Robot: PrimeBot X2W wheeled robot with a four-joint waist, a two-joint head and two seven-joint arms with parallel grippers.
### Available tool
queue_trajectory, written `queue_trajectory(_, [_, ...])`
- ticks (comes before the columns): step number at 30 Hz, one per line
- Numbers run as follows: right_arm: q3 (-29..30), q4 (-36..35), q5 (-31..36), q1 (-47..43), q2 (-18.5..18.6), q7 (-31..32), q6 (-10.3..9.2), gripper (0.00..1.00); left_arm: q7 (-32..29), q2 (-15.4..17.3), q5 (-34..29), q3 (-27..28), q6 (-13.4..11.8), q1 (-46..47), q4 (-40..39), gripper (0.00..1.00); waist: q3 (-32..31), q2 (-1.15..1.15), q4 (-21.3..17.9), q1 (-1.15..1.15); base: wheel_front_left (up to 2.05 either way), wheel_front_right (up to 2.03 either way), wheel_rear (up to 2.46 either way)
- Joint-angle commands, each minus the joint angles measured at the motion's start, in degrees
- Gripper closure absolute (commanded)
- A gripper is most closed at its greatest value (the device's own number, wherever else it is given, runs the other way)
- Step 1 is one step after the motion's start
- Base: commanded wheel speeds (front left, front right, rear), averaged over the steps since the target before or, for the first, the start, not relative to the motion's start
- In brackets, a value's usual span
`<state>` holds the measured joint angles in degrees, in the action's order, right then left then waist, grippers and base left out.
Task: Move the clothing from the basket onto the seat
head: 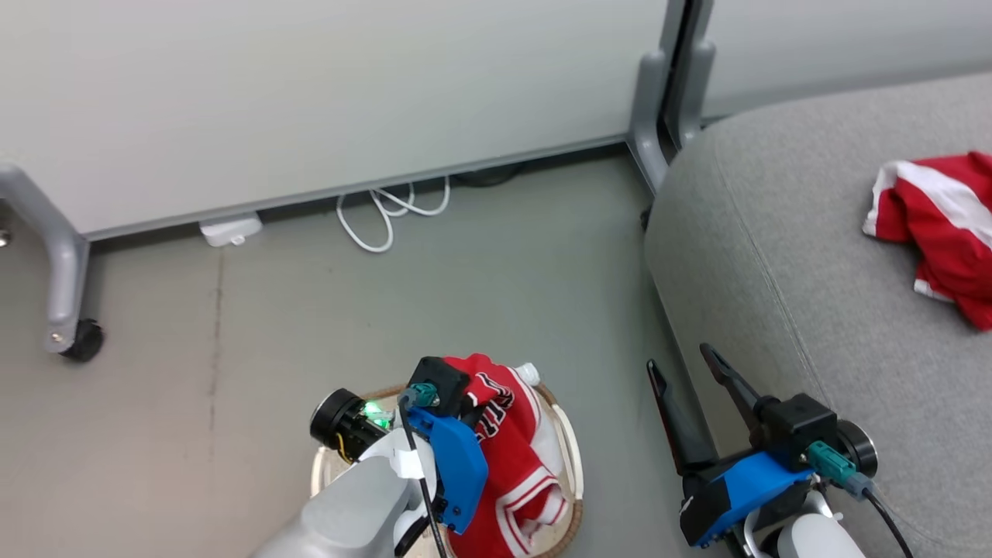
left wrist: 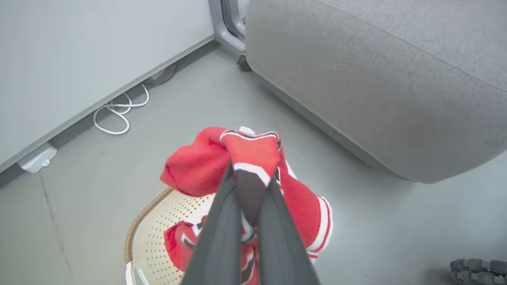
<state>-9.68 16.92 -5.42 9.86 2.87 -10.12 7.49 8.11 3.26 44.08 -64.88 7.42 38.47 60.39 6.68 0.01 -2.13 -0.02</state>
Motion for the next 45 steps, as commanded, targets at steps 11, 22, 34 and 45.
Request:
queue_trajectory(11, [-0.4,-2.7,-0.6,-4.6,0.0,2.4,0.01,0.0,2.7,-0.4,3.6,-2.4,0.1,4.2,-5.3,1.0,-6.8,-0.01,5.0,0.02,0.0,0.0,0.0])
queue_trajectory(22, [-1.3,-3.8,-1.0,-5.8,0.0,3.4,0.01,0.0,3.2,-0.3,6.5,-4.2,-0.3,9.2,-11.8,1.0,-7.6,-0.01,5.6,0.02,0.0,0.0,0.0])
queue_trajectory(34, [-2.0,-4.0,-1.4,-5.9,0.0,3.7,0.01,0.0,2.4,-0.4,9.5,-6.0,-1.7,13.1,-15.6,1.0,-8.0,-0.01,6.1,0.02,0.0,0.0,0.0])
queue_trajectory(45, [-2.4,-3.8,-1.8,-5.9,0.0,3.5,0.01,0.0,3.1,-0.4,11.0,-7.2,-2.3,13.5,-15.7,1.0,-7.9,-0.01,6.0,0.02,0.0,0.0,0.0])
